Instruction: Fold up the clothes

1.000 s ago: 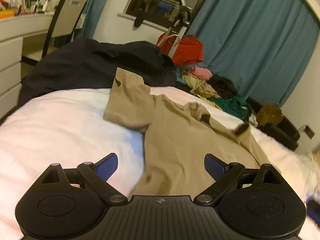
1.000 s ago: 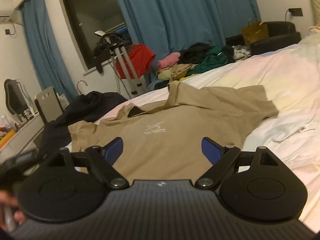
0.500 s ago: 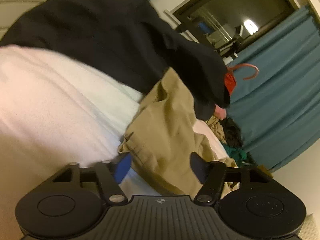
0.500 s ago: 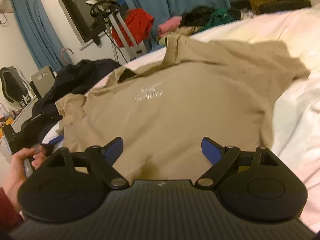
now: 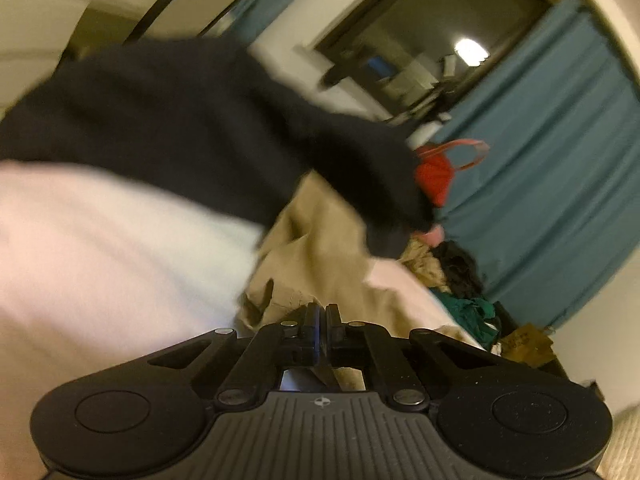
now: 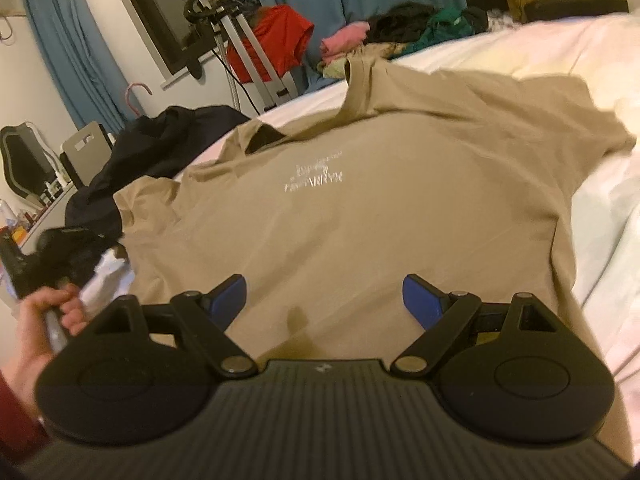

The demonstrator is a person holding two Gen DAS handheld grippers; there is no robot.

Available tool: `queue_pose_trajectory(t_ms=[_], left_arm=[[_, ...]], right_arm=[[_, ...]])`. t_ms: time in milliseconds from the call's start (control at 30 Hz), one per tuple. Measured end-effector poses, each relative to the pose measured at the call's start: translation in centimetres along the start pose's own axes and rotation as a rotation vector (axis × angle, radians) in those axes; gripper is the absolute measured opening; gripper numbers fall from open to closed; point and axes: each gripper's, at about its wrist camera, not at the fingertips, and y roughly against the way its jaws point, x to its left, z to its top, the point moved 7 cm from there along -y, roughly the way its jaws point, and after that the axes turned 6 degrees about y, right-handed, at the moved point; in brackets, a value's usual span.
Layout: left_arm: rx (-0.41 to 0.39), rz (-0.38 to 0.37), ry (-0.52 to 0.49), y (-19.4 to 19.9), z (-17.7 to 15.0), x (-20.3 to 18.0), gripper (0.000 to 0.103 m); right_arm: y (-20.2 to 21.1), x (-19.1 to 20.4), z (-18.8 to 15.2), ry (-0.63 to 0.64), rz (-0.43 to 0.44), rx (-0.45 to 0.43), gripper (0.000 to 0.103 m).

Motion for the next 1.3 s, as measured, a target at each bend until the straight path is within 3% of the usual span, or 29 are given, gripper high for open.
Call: queue_pose_trajectory(t_ms=[100, 200, 333, 467, 633, 767, 833, 867, 933, 1067, 1300], left_arm=[[-0.056, 0.006, -0.132, 1.7, 0.4, -2.8, 0.002], [-0.064, 0.015, -0.254, 1.8, 0.2, -6.2, 0.002], [-0.064, -0.024, -0.472, 1.0, -1.4, -13.5, 0.002], [-0.012, -0.113, -0.710, -0.5, -6.5, -22.0, 0.002], [0.117, -0.199, -0.816, -3.4, -15.5, -28.3, 0.002], [0.218, -0.177, -0.817, -6.4, -21.4, -27.8, 0.007], [0.262, -0.192, -0.752, -6.9, -22.4, -26.7, 0.023], [0.279, -0.188, -0.714, -6.7, -22.5, -26.0, 0.040], [0.289, -0.182, -0.670, -5.8, -21.7, -24.4, 0.054], [0.255, -0.182, -0.688, -0.6, -19.4, -22.4, 0.069], [0.181, -0.108, -0.723, 12.9, -16.8, -18.1, 0.076]], right_arm=[[0.2, -0.7, 0.4, 0.032, -0.057, -0.010, 0.087], [0.3, -2.1, 0.8, -0.009, -0.076, 0.000, 0.087], [1.3, -4.0, 1.3, -0.069, -0.078, -0.006, 0.087], [2.3, -5.8, 2.2, -0.131, -0.073, -0.036, 0.087], [3.1, -8.0, 2.8, -0.178, -0.092, -0.073, 0.087], [3.9, -10.0, 3.1, -0.204, -0.125, -0.110, 0.087], [4.2, -10.9, 3.2, -0.202, -0.148, -0.129, 0.087], [4.2, -11.2, 3.3, -0.203, -0.148, -0.132, 0.087], [4.2, -11.3, 3.4, -0.207, -0.128, -0.141, 0.087], [4.4, -10.2, 3.8, -0.157, -0.094, -0.178, 0.087], [5.3, -5.8, 3.5, -0.002, -0.003, -0.253, 0.087]])
